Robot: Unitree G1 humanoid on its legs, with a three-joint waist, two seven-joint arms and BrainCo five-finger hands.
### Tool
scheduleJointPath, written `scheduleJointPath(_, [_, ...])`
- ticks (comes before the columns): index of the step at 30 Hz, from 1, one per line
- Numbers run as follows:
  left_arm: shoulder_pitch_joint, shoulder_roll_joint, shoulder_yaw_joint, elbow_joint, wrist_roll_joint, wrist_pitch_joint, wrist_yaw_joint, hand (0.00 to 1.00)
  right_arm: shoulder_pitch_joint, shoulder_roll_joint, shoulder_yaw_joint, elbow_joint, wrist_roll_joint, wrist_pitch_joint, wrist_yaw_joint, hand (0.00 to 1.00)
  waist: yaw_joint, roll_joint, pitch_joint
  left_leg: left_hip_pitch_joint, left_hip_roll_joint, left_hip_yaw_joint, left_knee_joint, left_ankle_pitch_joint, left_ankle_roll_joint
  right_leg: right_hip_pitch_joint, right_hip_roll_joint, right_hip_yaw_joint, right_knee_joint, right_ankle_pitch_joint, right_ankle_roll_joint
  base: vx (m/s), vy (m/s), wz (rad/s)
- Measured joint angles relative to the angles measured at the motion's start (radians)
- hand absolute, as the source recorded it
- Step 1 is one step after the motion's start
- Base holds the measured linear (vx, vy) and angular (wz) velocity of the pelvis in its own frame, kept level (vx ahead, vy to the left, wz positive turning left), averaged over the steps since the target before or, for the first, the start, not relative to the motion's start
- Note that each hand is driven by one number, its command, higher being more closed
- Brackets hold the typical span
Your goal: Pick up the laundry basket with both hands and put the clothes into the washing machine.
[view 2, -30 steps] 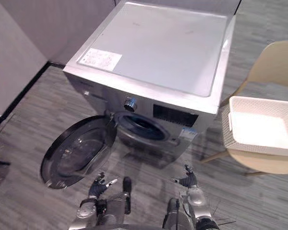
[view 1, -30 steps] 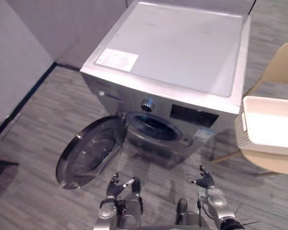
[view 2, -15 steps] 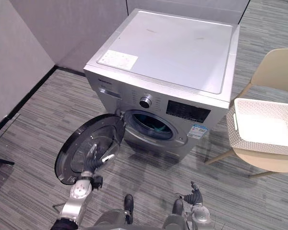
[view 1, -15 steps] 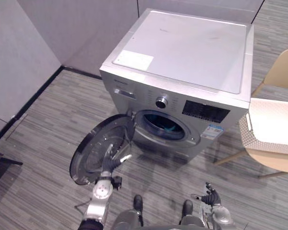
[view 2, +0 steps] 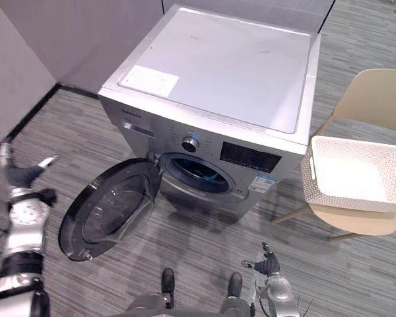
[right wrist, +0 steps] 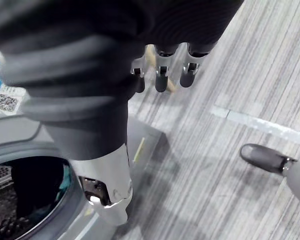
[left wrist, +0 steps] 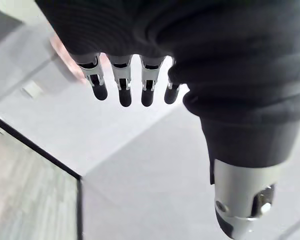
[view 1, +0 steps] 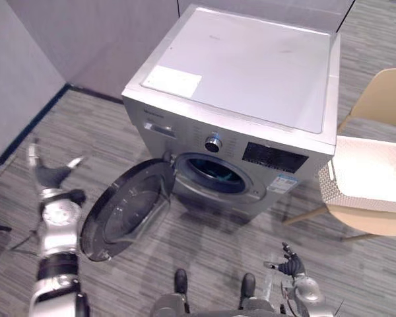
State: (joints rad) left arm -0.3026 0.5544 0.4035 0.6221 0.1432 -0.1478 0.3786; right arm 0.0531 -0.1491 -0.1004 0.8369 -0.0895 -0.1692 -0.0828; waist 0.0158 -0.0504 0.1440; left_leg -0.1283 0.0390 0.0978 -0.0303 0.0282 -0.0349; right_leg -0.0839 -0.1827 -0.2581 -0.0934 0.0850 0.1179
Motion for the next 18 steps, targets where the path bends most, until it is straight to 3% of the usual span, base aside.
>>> scheduleJointPath(2, [-0.033,0.064,0.005,0.160,-0.047,0.022,-0.015,0.00,-0.015,-0.007,0.000,0.000,0.000,0.000,0.000,0.00,0.001,-0.034,0.021,-0.041,0.007,0.016,0.018,0.000,0.000,-0.042,0.006,0.019,-0.003,0.025,-0.010,-0.06,0.003,-0.21])
scheduleJointPath(5, [-0.084,0.086,0.006,0.304,-0.083,0.032,-0.059,0.00,-0.018,-0.009,0.000,-0.004,0.001,0.000,0.001,0.00,0.001,-0.076,0.054,-0.083,0.018,0.019,0.051,-0.001,-0.001,-0.070,0.014,0.020,-0.004,0.053,-0.026,-0.07,0.016,-0.06])
scheduleJointPath(8, [-0.095,0.085,0.006,0.358,-0.116,0.036,-0.121,0.00,-0.015,-0.009,0.000,-0.030,0.004,0.000,0.002,0.00,0.004,-0.100,0.075,-0.136,0.042,0.033,0.094,-0.010,-0.006,-0.112,0.030,0.028,-0.003,0.085,-0.048,-0.09,0.008,-0.16])
scheduleJointPath(13, [-0.108,0.028,0.038,0.371,-0.179,0.041,-0.172,0.00,-0.005,-0.010,0.000,-0.058,0.018,0.000,0.021,0.00,0.036,-0.095,0.102,-0.191,0.081,0.041,0.176,-0.058,-0.025,-0.136,0.054,0.040,0.005,0.088,-0.045,-0.10,-0.024,-0.13])
scheduleJointPath(15, [-0.109,-0.022,0.039,0.371,-0.195,0.040,-0.185,0.00,-0.007,-0.011,0.000,-0.060,0.031,-0.001,0.022,0.00,0.054,-0.090,0.106,-0.210,0.096,0.042,0.190,-0.060,-0.027,-0.153,0.063,0.042,0.015,0.060,-0.051,-0.07,-0.064,-0.09])
scheduleJointPath(18, [-0.090,-0.092,0.034,0.368,-0.225,0.036,-0.188,0.00,-0.023,-0.012,0.000,-0.045,0.032,-0.001,0.022,0.00,0.054,-0.084,0.110,-0.209,0.103,0.040,0.184,-0.049,-0.043,-0.166,0.072,0.037,0.040,0.033,-0.063,-0.04,-0.043,0.02])
